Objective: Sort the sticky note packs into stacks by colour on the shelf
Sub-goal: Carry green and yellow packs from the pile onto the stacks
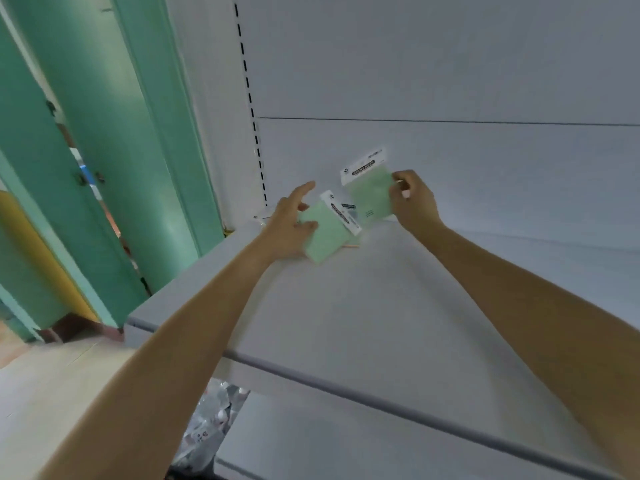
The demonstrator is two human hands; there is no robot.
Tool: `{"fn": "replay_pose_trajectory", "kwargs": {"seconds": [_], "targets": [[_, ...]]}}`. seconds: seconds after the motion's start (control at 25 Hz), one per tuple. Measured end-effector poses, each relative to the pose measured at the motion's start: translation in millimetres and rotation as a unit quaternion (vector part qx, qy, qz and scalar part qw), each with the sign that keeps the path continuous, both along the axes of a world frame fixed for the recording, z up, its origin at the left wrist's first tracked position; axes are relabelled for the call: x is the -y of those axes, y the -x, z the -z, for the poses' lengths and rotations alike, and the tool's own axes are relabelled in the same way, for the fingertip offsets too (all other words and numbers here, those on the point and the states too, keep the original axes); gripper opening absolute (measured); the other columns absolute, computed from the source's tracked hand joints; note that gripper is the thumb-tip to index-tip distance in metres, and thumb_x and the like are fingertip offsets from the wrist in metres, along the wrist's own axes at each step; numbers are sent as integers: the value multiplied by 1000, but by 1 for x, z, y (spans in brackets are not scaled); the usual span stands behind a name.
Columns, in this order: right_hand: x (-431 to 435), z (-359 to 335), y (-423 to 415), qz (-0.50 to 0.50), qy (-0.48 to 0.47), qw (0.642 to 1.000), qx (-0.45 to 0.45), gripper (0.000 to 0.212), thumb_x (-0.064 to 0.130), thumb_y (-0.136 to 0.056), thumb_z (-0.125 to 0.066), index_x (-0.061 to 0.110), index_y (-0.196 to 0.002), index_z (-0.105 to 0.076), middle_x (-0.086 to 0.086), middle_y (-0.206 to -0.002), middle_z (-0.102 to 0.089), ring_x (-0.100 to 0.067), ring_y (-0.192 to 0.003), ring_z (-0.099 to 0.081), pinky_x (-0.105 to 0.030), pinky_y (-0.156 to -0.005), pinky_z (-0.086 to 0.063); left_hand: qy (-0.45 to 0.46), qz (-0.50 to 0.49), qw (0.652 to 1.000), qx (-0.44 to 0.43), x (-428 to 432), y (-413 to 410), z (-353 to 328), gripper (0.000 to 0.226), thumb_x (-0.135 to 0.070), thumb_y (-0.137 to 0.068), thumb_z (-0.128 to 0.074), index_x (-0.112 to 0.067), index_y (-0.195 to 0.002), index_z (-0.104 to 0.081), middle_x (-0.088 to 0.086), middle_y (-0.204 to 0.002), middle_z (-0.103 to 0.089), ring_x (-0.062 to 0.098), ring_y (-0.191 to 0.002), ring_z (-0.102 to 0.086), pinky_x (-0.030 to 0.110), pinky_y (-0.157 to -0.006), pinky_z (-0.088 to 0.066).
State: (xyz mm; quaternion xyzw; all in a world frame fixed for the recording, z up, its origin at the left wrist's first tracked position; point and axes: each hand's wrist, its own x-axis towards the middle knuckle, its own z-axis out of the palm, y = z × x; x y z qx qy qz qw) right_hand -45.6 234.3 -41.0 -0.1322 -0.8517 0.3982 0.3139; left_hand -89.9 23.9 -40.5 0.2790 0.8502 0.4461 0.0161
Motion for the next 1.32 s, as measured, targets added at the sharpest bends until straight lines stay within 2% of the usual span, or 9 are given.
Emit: {"fn": "replay_pose_trajectory", "kwargs": {"seconds": [0.08, 0.2, 0.36, 0.56, 0.64, 0.72, 0.84, 1.0, 1.32], "targets": [[-7, -3, -10, -7, 121, 993, 0, 30, 12, -91, -43, 8, -119, -52, 2, -89, -53, -15, -79, -52, -26, -69, -44, -72, 11, 995, 65, -4, 1, 1, 60, 0, -90, -39, -32, -140, -29, 6, -112, -43, 21, -86, -51, 32, -69, -47], [-11, -4, -26, -3, 141, 990, 24, 31, 10, -91, -43, 7, -121, -51, 1, -86, -53, -7, -68, -48, -17, -57, -37, -109, 6, 990, 88, -5, 1, 1, 59, 6, -85, -32, -26, -134, -39, 4, -95, -51, 20, -79, -53, 25, -55, -42], [-13, -5, -47, 27, 158, 987, -14, 29, 7, -89, -45, 4, -117, -52, 4, -86, -54, -18, -87, -50, -22, -66, -43, -164, -9, 984, 76, -5, 0, -2, 57, 7, -83, -39, -25, -129, -45, 7, -109, -52, 16, -80, -53, 22, -59, -44], [-14, -1, -93, 61, 164, 984, -40, 36, 1, -91, -42, 12, -124, -48, 0, -105, -52, -11, -90, -52, -7, -56, -43, -188, 0, 979, 75, -18, -12, 3, 54, 3, -81, -47, -26, -126, -47, 9, -114, -54, 20, -99, -55, 19, -66, -45], [-18, 1, -114, 67, 155, 984, -47, 40, -1, -90, -42, 16, -126, -49, -1, -104, -52, -10, -94, -51, -13, -65, -46, -205, 11, 973, 104, -29, -19, 6, 54, 4, -80, -49, -25, -126, -47, 13, -117, -56, 22, -96, -56, 27, -75, -47], [-28, 2, -137, 86, 140, 985, -45, 44, -1, -90, -42, 20, -127, -50, -1, -107, -50, -10, -102, -47, -22, -79, -44, -204, 35, 971, 122, -47, -34, 6, 53, 4, -80, -51, -22, -127, -46, 13, -113, -55, 19, -87, -55, 27, -71, -47], [-50, 2, -179, 124, 122, 984, -38, 44, 0, -89, -43, 21, -127, -53, -1, -114, -52, -9, -106, -47, -24, -89, -40, -198, 79, 968, 136, -82, -65, 5, 52, 4, -82, -52, -18, -128, -45, 9, -107, -54, 19, -78, -55, 22, -64, -45], [-90, 2, -248, 180, 116, 977, -19, 43, 2, -90, -43, 22, -128, -53, 2, -115, -52, -9, -106, -47, -22, -89, -37, -194, 119, 962, 150, -135, -112, 4, 53, 4, -81, -53, -18, -129, -45, 10, -108, -55, 25, -91, -56, 30, -76, -48], [-200, 4, -422, 250, 128, 960, -16, 41, 1, -90, -43, 17, -126, -54, 2, -113, -51, -13, -105, -48, -37, -102, -43, -194, 151, 949, 195, -277, -261, 7, 55, 3, -84, -52, -13, -135, -40, 11, -103, -58, 20, -81, -57, 24, -69, -45]]}}
